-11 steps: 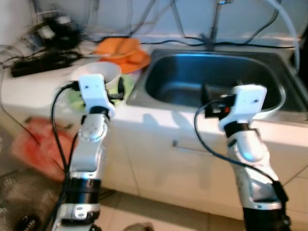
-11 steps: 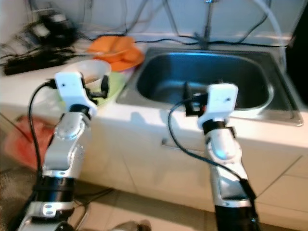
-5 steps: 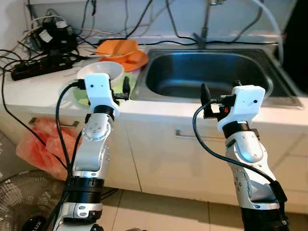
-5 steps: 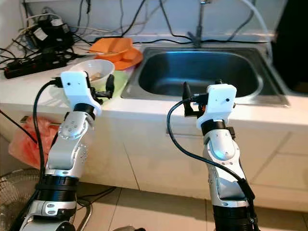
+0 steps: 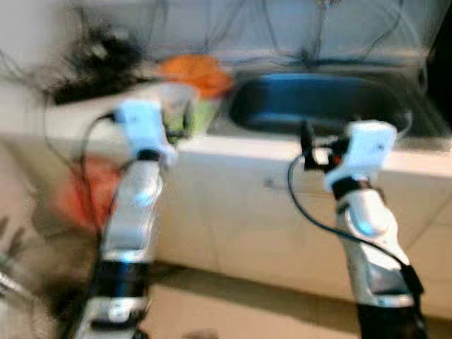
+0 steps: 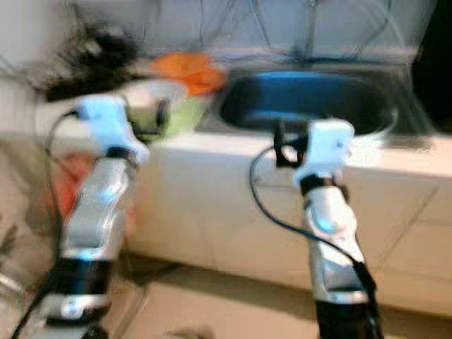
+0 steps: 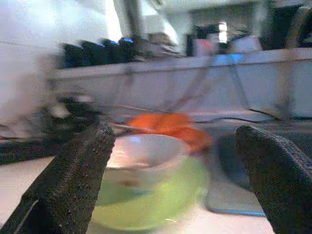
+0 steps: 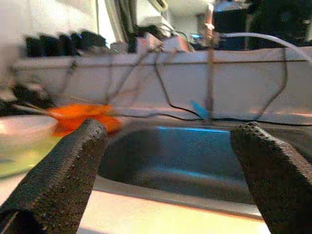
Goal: Kitchen organization
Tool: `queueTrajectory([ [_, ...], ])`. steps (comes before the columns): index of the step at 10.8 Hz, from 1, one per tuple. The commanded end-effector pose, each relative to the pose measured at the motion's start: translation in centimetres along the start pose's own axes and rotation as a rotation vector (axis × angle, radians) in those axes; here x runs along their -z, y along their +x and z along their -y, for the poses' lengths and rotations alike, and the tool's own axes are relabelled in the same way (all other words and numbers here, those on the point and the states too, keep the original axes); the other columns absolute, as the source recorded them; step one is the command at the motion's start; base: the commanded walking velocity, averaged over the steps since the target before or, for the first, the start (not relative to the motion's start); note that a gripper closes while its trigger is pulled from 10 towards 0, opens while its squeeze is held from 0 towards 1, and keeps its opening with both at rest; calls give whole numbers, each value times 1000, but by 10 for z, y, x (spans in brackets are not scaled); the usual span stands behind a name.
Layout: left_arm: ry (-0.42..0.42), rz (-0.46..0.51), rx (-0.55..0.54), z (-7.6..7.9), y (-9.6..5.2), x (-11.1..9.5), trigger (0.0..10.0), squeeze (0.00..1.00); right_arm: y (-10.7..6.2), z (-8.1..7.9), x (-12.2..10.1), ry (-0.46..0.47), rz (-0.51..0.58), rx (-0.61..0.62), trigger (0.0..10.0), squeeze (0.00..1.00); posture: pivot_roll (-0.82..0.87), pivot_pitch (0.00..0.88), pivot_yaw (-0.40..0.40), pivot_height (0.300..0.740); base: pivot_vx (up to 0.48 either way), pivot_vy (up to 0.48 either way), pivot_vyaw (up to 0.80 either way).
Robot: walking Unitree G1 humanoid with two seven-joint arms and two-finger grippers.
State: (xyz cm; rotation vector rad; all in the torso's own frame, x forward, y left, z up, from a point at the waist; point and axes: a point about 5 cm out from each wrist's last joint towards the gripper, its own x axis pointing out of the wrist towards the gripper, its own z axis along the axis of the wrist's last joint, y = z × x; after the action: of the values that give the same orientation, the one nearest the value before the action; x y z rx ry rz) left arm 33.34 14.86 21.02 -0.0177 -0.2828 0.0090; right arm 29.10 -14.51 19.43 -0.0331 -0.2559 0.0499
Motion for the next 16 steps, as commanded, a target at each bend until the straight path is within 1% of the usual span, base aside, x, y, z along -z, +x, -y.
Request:
queueTrajectory([
  [1,-4,16,-22,-2,3,-5,10000,0,1,0,-2,-7,6,2,10000,0,5,8,108,740,285,0,0],
  [2,-7,14,-28,-4,3,-5,10000,0,1,0,-2,-8,6,2,10000,0,5,8,108,740,352,0,0],
  [5,-11,5,-22,0,1,-1,10000,0,0,0,-2,-5,6,0,10000,0,5,10,106,740,0,0,0],
  [7,-8,18,-16,-1,0,-4,10000,0,0,-1,-2,-8,9,-6,10000,0,5,10,101,740,0,0,0],
  [8,-15,12,-16,-2,0,-3,10000,0,0,-1,-3,-10,10,-10,10000,0,5,11,100,740,247,0,0],
  [13,-8,22,-2,-1,2,-5,10000,0,0,-6,-3,-6,13,-34,10000,0,9,9,103,740,444,0,0],
  [15,-7,17,3,1,1,-3,10000,0,-2,-11,-1,-3,0,-80,10000,0,5,4,105,740,439,0,0],
  [16,2,2,7,-1,-2,1,10000,0,-1,-12,-3,-10,11,-88,10000,0,5,5,101,740,424,0,0],
])
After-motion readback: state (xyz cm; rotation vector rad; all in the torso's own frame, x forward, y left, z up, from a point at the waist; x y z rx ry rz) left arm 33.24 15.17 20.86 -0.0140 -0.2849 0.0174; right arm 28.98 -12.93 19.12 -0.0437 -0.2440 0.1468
